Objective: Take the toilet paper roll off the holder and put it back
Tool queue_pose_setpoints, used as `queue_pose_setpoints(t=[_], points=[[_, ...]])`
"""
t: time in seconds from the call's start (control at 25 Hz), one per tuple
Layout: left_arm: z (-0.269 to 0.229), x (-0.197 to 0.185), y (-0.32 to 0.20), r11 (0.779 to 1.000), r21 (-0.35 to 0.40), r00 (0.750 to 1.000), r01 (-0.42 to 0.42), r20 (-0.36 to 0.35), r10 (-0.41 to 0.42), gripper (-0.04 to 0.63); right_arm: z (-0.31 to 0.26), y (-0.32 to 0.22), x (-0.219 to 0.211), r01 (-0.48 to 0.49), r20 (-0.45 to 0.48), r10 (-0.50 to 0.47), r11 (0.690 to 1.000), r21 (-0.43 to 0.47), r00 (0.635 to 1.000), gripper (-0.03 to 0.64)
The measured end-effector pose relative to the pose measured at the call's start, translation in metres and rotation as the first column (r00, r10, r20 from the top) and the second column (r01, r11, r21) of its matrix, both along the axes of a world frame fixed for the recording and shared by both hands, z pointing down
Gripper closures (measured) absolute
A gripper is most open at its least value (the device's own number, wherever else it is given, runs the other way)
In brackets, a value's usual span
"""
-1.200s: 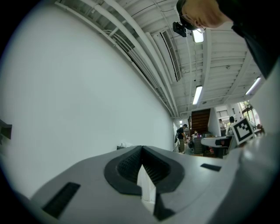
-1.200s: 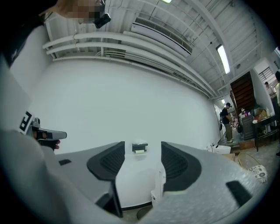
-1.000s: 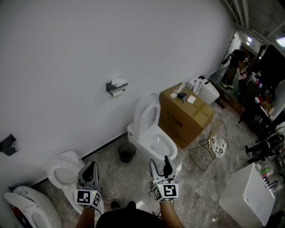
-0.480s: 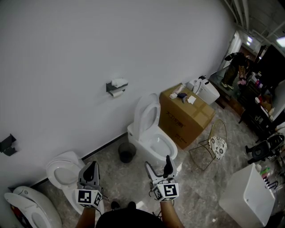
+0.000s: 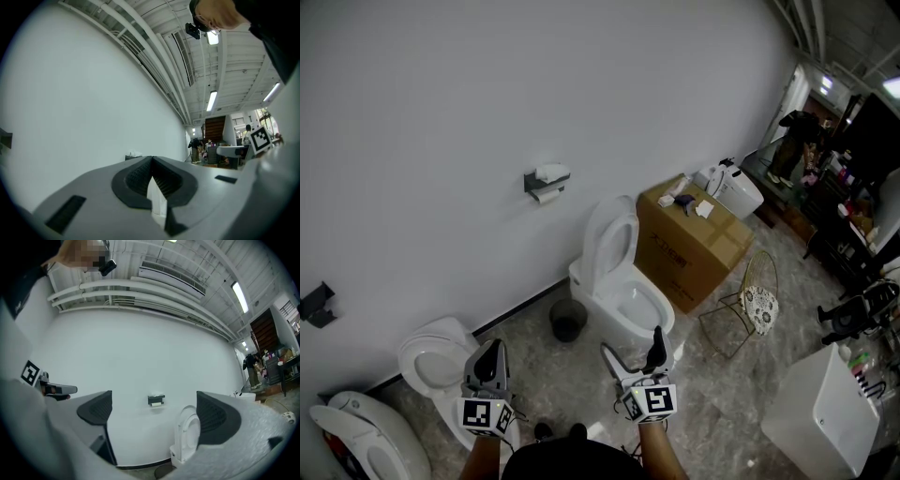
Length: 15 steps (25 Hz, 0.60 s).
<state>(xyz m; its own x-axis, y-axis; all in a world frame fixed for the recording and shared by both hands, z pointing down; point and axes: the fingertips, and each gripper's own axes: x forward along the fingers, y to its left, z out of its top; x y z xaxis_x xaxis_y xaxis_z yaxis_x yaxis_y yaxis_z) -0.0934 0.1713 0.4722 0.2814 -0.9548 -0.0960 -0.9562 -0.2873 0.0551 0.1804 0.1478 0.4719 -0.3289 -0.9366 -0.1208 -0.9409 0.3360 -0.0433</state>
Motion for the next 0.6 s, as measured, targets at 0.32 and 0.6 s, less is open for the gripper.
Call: queue_pose_setpoints(t=[0.32, 0.6], points=[[0.008, -0.003, -0.002, 1.000, 0.005, 1.000, -0.017, -0.018, 0.017, 0.592, 0.000, -0.002, 0.004, -0.011, 0.052, 0.011, 1.000, 0.002, 0.999, 0.035], [-0.012, -0.002, 0.000, 1.000, -0.013, 1.000, 0.003, -0.029, -0.003, 0.592, -0.006, 0.000, 0.001, 0.000, 0.042, 0.000, 1.000, 0.008, 0.999, 0.035]])
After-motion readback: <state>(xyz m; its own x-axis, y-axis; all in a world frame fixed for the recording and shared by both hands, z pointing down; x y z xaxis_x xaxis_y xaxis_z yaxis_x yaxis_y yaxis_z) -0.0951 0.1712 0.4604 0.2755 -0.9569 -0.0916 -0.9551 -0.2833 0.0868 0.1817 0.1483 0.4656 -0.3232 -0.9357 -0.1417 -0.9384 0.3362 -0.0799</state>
